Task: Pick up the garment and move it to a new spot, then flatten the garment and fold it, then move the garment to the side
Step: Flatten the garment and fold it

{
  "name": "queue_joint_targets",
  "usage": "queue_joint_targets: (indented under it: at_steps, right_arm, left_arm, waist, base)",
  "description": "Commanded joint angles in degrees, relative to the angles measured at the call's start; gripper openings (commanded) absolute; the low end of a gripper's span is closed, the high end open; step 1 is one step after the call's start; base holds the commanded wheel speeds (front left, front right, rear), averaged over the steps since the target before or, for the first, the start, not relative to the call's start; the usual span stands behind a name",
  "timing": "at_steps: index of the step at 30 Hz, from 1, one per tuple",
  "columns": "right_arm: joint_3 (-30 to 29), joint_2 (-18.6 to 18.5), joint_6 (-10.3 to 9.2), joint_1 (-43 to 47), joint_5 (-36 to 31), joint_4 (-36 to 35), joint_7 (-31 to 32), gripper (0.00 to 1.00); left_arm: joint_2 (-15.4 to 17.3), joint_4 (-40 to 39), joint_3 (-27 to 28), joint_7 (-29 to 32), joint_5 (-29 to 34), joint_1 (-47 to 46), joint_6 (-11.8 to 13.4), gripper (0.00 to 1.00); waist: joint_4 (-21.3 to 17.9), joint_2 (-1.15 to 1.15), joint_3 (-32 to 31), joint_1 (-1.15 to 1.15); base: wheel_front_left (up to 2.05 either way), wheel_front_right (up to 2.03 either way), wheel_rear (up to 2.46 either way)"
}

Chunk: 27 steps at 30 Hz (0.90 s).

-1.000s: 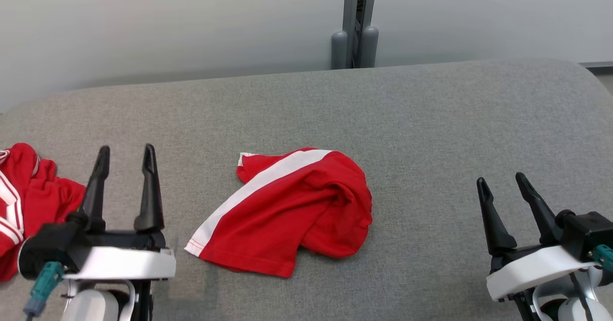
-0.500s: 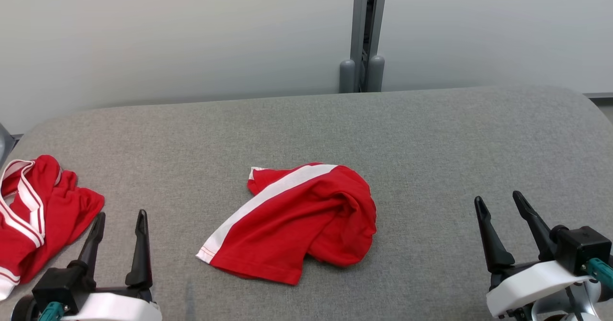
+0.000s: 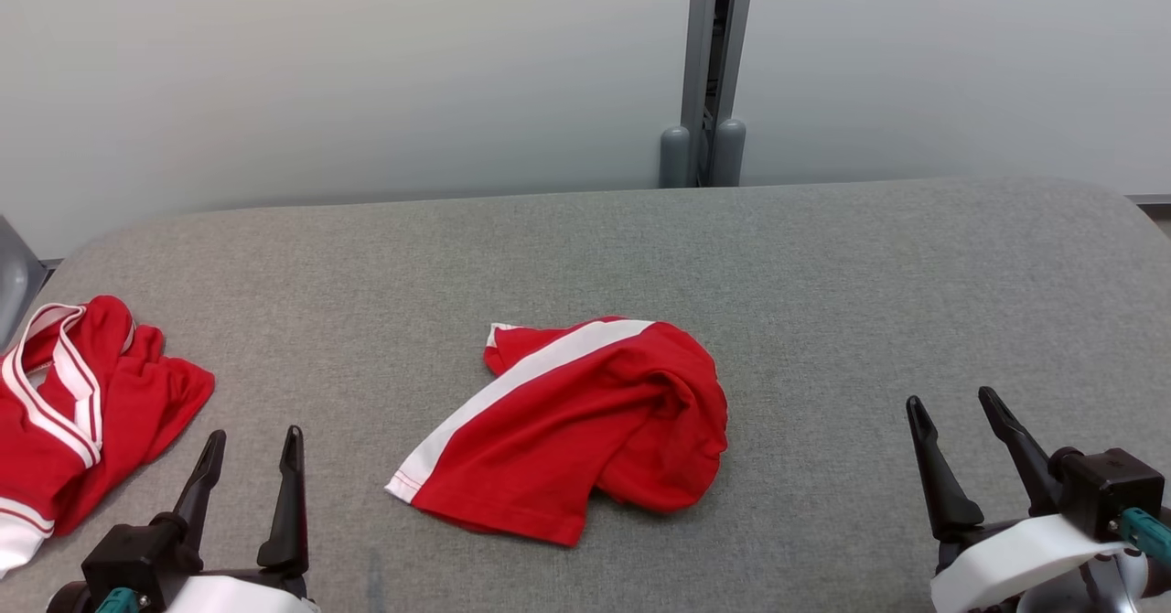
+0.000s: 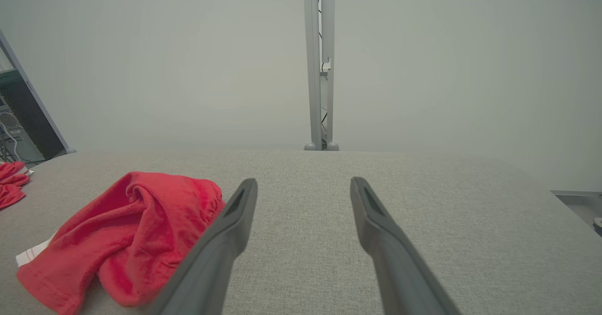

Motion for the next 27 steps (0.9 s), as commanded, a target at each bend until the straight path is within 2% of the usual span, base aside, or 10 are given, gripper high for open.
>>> queue_joint_targets:
  at_steps: [1,7,13,18,27]
  right_arm:
    - [-0.29,-0.25,0.03,0.02,0.17,0.13,0.09,1.0]
    - [-1.17,-1.34,0.03,-2.0,2.64,2.46,-0.56,1.0]
    - [-0.31,-5.04,0.03,-7.85,7.18,8.48,0.01,1.0]
    - [4.32,-8.51,0.03,-15.31,11.77,15.34,0.75,1.0]
    - [17.6,-11.44,0.03,-27.75,22.2,25.9,3.65,1.0]
  left_arm:
    - [0.25,-0.31,0.02,0.18,-0.27,0.17,0.3,1.0]
    - [0.06,-0.95,-0.96,0.86,-0.14,-1.08,0.34,1.0]
    - [-0.77,-1.63,-2.65,0.94,0.47,-3.72,-0.08,1.0]
    - [-1.67,-1.31,-4.27,0.47,0.95,-6.75,-0.61,1.0]
    - [-2.99,1.36,-6.28,-0.63,1.06,-11.01,-1.68,1.0]
  waist:
    - [0.13,0.0,0.06,0.0]
    - [1.61,0.0,0.88,0.0]
    - [4.36,0.0,4.45,0.0]
    - [6.88,0.0,7.9,0.0]
    - [9.78,0.0,12.4,0.0]
  base:
    - [0.0,0.0,0.0]
    - [0.0,0.0,0.0]
    - [0.0,0.0,0.0]
    - [0.0,0.0,0.0]
    - [0.0,0.0,0.0]
